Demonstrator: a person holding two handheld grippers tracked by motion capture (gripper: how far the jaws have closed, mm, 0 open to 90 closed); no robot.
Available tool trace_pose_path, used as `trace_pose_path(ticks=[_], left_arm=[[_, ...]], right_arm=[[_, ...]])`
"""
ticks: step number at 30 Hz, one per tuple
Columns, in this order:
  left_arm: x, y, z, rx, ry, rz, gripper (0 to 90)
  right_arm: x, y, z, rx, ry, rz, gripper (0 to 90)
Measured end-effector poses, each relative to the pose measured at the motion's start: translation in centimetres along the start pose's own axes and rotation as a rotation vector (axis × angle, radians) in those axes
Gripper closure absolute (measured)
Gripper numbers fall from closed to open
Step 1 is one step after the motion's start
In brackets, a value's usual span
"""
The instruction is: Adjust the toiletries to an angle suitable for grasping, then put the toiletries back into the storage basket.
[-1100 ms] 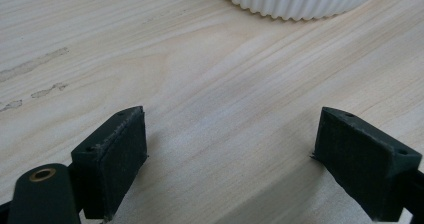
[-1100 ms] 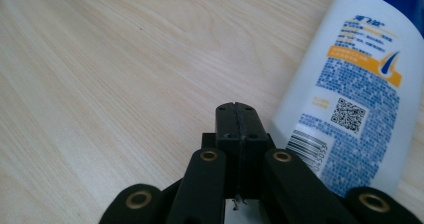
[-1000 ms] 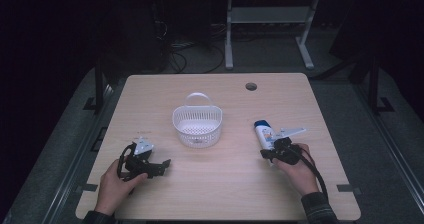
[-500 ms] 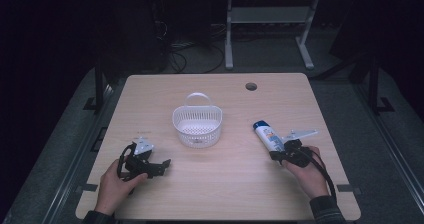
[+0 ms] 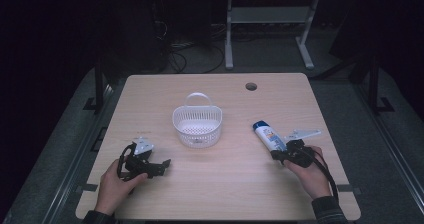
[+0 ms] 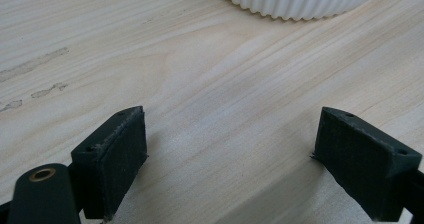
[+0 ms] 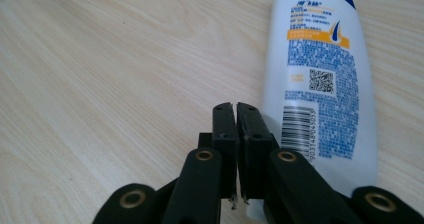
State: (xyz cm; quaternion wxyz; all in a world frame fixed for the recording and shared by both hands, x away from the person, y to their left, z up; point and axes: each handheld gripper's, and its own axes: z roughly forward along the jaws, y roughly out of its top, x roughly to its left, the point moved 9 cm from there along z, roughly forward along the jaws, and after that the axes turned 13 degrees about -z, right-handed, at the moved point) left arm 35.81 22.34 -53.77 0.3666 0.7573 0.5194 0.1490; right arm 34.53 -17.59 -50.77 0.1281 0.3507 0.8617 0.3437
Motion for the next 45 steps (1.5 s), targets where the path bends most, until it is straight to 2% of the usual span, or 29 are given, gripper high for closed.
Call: trace_pose_path(ticks=[2, 3, 5, 6, 7, 8, 9, 10, 11, 14, 17, 18, 24, 27, 36, 45], left_arm=[[0.0, 0.0, 0.0, 0.0, 0.0, 0.0, 12.6], [0.0, 0.0, 0.0, -0.001, -0.001, 0.0, 12.6], [0.0, 0.0, 0.0, 0.0, 0.0, 0.0, 12.6], [0.0, 0.0, 0.0, 0.0, 0.0, 0.0, 12.6], [0.0, 0.0, 0.0, 0.0, 0.0, 0.0, 12.6], [0.0, 0.0, 0.0, 0.0, 0.0, 0.0, 12.6], [0.0, 0.0, 0.0, 0.0, 0.0, 0.0, 12.6], [0.0, 0.0, 0.0, 0.0, 0.0, -0.001, 12.6], [0.0, 0.0, 0.0, 0.0, -0.001, 0.0, 12.6], [0.0, 0.0, 0.0, 0.0, 0.0, 0.0, 12.6], [0.0, 0.0, 0.0, 0.0, 0.0, -0.001, 12.6], [0.0, 0.0, 0.0, -0.001, 0.0, -0.001, 12.6], [0.0, 0.0, 0.0, 0.003, 0.0, 0.003, 12.6], [0.0, 0.0, 0.0, 0.004, 0.0, 0.003, 12.6], [0.0, 0.0, 0.0, 0.006, 0.001, 0.003, 12.6], [0.0, 0.0, 0.0, 0.006, 0.001, 0.003, 12.6]], right_arm=[[0.0, 0.2, 0.0, -0.009, 0.003, -0.004, 80.2], [0.2, 0.3, 0.0, -0.011, 0.007, -0.006, 72.6], [0.2, 0.4, 0.0, -0.015, 0.007, -0.006, 69.5], [0.3, 0.6, 0.0, -0.022, 0.011, -0.013, 62.4], [0.3, 0.6, 0.0, -0.022, 0.011, -0.013, 62.4], [0.5, 0.9, 0.0, -0.032, 0.019, -0.02, 55.8], [0.5, 0.9, 0.0, -0.032, 0.019, -0.02, 55.8], [0.5, 1.3, -0.1, -0.04, 0.02, -0.013, 49.9], [0.5, 1.3, -0.1, -0.04, 0.02, -0.013, 49.9], [0.1, 1.8, -0.4, -0.052, -0.004, -0.022, 40.8], [-0.1, 2.0, -0.5, -0.058, -0.014, -0.026, 38.5], [-0.3, 2.2, -0.5, -0.064, -0.018, -0.015, 35.2], [-0.7, 2.6, -0.4, -0.059, -0.02, -0.007, 31.4], [-1.4, 3.0, -0.3, -0.057, -0.032, 0.001, 30.4], [-2.9, 4.1, -0.1, -0.035, -0.055, -0.005, 29.3], [-3.9, 4.6, 0.2, -0.013, -0.065, 0.008, 29.1]])
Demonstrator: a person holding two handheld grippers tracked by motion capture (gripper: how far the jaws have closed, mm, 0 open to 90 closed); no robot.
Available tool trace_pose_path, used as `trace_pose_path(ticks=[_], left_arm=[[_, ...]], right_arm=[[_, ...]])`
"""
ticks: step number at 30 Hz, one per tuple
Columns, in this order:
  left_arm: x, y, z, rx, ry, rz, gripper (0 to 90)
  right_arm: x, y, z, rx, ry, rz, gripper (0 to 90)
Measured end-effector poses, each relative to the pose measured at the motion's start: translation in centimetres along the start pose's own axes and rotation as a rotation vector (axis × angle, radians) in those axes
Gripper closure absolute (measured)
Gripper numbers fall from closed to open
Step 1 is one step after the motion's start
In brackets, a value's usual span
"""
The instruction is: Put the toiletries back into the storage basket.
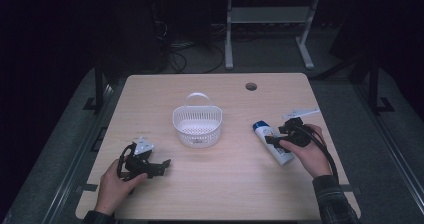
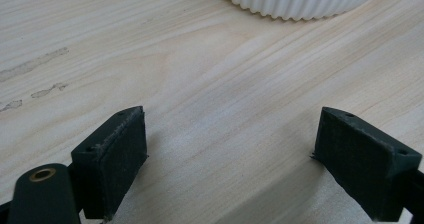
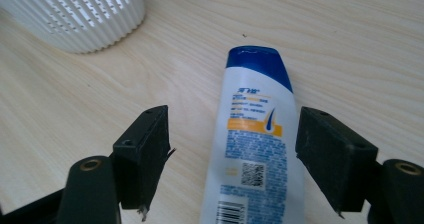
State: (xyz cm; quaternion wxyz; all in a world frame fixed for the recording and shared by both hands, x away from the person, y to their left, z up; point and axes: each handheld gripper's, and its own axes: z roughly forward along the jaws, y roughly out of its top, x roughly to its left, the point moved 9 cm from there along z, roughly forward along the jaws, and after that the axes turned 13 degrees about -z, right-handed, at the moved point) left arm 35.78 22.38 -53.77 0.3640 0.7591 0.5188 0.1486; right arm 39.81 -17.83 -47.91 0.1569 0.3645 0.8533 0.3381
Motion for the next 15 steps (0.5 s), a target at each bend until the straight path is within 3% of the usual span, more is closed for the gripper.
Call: trace_pose_path(ticks=[15], left_arm=[[0.0, 0.0, 0.0, 0.002, -0.001, 0.001, 12.6]], right_arm=[[-1.4, 1.6, 1.1, 0.07, 0.008, -0.004, 27.4]])
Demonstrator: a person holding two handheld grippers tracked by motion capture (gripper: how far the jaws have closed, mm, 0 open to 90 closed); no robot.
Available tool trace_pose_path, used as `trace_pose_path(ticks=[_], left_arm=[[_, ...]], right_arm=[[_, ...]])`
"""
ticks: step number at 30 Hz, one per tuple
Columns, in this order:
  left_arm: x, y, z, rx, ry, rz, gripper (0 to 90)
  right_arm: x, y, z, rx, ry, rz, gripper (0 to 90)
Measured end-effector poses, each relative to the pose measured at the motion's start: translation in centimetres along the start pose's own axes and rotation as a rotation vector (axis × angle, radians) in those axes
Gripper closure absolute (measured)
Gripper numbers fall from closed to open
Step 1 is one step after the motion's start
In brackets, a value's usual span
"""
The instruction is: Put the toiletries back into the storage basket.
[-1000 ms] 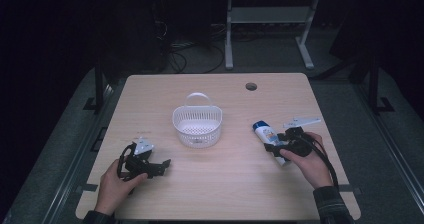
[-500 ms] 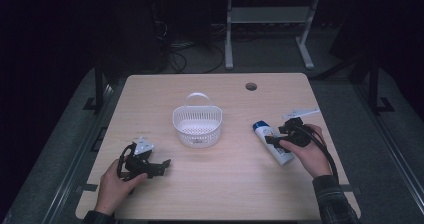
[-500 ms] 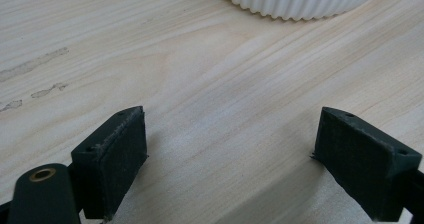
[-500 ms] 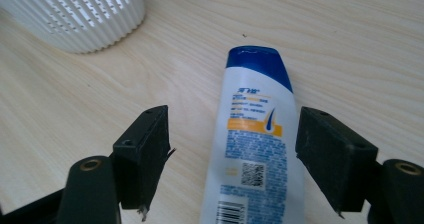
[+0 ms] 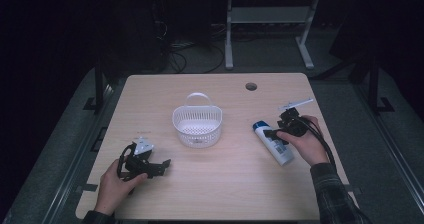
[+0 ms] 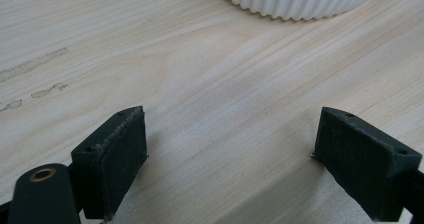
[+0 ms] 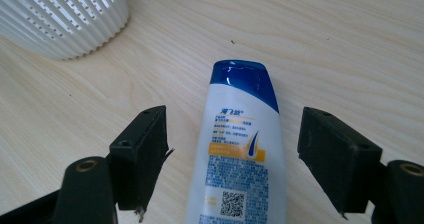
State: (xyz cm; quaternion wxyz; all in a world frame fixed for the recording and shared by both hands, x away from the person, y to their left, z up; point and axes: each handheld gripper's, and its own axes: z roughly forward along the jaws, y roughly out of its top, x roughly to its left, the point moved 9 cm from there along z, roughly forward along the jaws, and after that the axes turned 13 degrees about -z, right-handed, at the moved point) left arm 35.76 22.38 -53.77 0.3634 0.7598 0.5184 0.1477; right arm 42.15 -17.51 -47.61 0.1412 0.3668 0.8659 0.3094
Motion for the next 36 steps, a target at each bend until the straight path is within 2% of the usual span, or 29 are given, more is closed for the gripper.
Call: trace_pose_path(ticks=[17, 18, 23, 27, 36], left_arm=[[0.0, 0.0, 0.0, -0.002, -0.001, 0.001, 12.6], [0.0, 0.0, 0.0, -0.003, -0.001, 0.0, 12.6], [0.0, 0.0, 0.0, -0.003, -0.001, 0.0, 12.6], [0.0, 0.0, 0.0, -0.002, -0.002, 0.001, 12.6], [0.0, 0.0, 0.0, -0.003, -0.002, 0.001, 12.6]], right_arm=[[-1.0, 1.4, 1.9, 0.13, 0.02, -0.015, 25.2], [-1.1, 1.4, 2.1, 0.157, 0.015, -0.022, 24.9], [-1.1, 1.3, 2.8, 0.187, 0.02, -0.025, 24.9], [-1.0, 0.6, 3.7, 0.234, 0.036, -0.03, 22.8], [-1.2, -0.3, 4.9, 0.285, 0.033, -0.025, 22.3]])
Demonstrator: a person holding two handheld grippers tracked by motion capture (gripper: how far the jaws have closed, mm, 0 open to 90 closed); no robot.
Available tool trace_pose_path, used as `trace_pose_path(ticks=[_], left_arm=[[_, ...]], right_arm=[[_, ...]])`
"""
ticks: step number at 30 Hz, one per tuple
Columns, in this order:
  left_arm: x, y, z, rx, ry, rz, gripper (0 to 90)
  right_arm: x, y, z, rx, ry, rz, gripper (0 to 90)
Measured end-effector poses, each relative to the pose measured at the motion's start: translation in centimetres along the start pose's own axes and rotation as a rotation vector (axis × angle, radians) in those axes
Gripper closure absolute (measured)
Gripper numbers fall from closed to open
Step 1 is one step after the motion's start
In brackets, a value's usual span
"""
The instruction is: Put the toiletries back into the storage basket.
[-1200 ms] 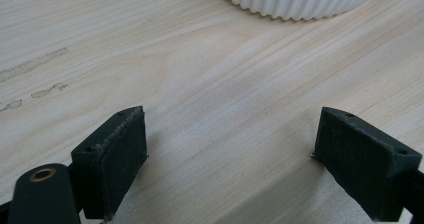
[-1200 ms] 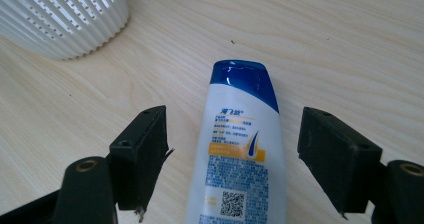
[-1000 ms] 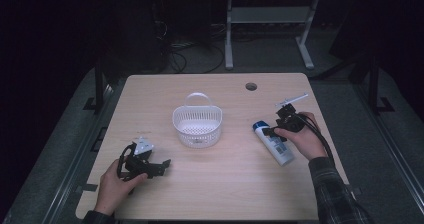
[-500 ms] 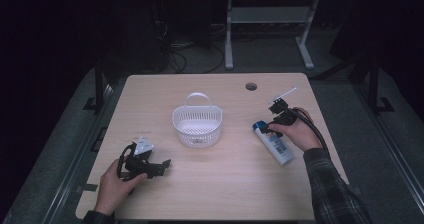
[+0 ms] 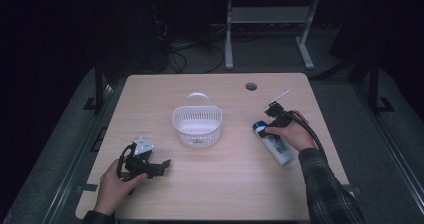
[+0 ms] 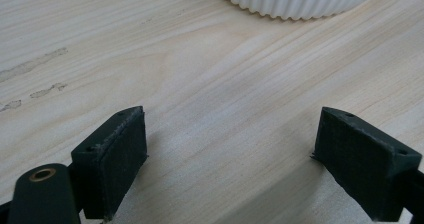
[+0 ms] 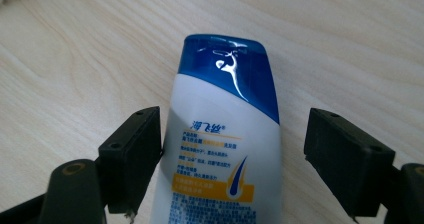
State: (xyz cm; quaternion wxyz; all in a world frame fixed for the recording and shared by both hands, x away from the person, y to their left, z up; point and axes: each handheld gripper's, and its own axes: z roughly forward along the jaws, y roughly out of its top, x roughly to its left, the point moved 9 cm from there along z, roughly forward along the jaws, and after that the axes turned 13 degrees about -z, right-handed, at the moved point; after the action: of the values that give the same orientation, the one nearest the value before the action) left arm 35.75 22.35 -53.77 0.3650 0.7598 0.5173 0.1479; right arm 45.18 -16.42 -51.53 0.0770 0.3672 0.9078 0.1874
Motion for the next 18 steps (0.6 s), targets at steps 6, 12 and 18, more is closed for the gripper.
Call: trace_pose_path(ticks=[6, 12, 18], left_arm=[[0.0, 0.0, 0.0, 0.0, 0.0, 0.0, 12.6], [0.0, 0.0, 0.0, 0.0, 0.0, 0.0, 12.6], [0.0, 0.0, 0.0, 0.0, -0.001, 0.001, 12.6]], right_arm=[[0.2, -0.2, 0.8, 0.023, 0.011, 0.005, 21.7], [0.3, -0.2, 1.4, 0.037, 0.012, 0.002, 20.6], [0.4, -0.4, 1.8, 0.054, 0.005, 0.0, 21.8]])
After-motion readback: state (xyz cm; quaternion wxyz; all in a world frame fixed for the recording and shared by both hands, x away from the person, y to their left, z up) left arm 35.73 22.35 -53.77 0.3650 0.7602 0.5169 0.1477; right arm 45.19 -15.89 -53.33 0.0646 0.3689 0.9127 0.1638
